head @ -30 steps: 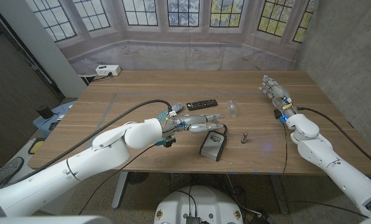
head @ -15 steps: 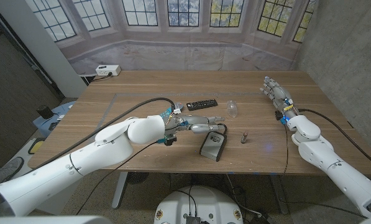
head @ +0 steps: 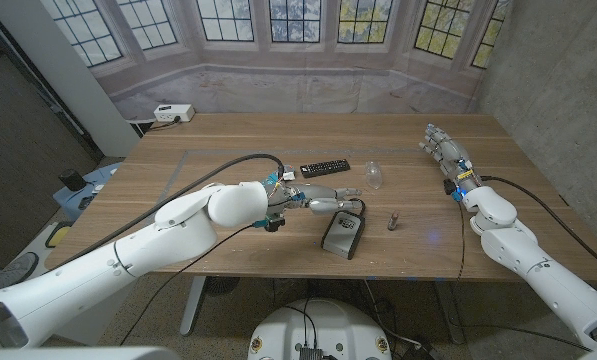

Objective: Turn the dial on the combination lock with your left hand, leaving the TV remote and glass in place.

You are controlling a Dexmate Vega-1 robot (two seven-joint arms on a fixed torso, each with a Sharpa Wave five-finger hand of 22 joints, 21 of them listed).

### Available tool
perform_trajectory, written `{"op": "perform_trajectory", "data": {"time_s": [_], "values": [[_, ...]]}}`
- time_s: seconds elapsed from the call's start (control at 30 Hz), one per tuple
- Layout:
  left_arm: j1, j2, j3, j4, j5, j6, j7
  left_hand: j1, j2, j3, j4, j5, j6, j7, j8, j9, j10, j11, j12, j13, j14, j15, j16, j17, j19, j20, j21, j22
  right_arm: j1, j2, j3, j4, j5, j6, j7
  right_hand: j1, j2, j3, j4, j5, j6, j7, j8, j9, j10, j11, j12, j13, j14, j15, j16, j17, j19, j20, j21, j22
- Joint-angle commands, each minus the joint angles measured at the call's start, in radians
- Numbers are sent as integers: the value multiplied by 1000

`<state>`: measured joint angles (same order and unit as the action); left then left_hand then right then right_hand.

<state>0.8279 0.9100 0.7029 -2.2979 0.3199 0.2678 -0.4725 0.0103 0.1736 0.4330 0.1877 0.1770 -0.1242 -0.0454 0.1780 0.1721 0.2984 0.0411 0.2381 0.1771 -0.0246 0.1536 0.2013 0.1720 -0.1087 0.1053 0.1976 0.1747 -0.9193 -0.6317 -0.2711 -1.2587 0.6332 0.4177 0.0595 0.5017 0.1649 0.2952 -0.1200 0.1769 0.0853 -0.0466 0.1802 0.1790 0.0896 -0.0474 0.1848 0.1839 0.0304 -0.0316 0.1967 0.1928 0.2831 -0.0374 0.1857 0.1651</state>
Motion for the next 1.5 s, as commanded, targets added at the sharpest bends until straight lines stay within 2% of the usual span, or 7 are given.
{"op": "perform_trajectory", "data": {"time_s": [0.03,0.27,0.7,1.2,1.5], "values": [[-39,-10,19,1,-3,46,-39,-14,3,9,4,2,0,16,6,3,25,-1,8,2,18,3,7,3,14,3,6,3,17,6,-9,22,-3,3,13,4,-3,6,-3,7,-4,-2,3,2,-3,1,2,4,-7,-46,5,4,-3,-70,1,3],[-67,-18,37,14,-10,70,-66,-17,2,8,5,2,0,22,6,3,41,5,9,3,29,3,8,3,20,4,8,3,26,15,-14,45,-1,8,20,4,-1,7,-4,7,-5,-2,3,2,-4,1,2,4,-7,-45,5,4,-3,-70,1,3],[-110,-24,57,20,-12,72,-93,-23,-2,0,6,1,-2,37,5,3,117,-12,19,4,74,4,15,3,38,3,11,3,35,22,-17,66,0,16,27,5,-1,8,-4,8,-5,-3,4,2,-5,1,3,4,-8,-46,6,4,-4,-70,2,3],[-119,-7,47,-3,-40,84,-102,-23,-1,-6,6,2,20,56,11,3,206,-14,27,6,143,-15,26,2,67,-4,16,3,21,16,-15,47,-3,18,16,5,-1,8,-5,7,-5,-2,5,2,-7,2,3,4,-9,-46,6,4,-4,-70,2,3],[-100,19,34,-32,-39,89,-86,-22,0,-8,6,2,35,66,14,3,236,-21,28,7,162,-23,26,2,89,-5,21,4,24,18,-17,50,-9,27,15,0,-2,7,-3,6,-5,-2,6,2,-7,3,4,4,-8,-45,7,5,-5,-70,2,3]]}}
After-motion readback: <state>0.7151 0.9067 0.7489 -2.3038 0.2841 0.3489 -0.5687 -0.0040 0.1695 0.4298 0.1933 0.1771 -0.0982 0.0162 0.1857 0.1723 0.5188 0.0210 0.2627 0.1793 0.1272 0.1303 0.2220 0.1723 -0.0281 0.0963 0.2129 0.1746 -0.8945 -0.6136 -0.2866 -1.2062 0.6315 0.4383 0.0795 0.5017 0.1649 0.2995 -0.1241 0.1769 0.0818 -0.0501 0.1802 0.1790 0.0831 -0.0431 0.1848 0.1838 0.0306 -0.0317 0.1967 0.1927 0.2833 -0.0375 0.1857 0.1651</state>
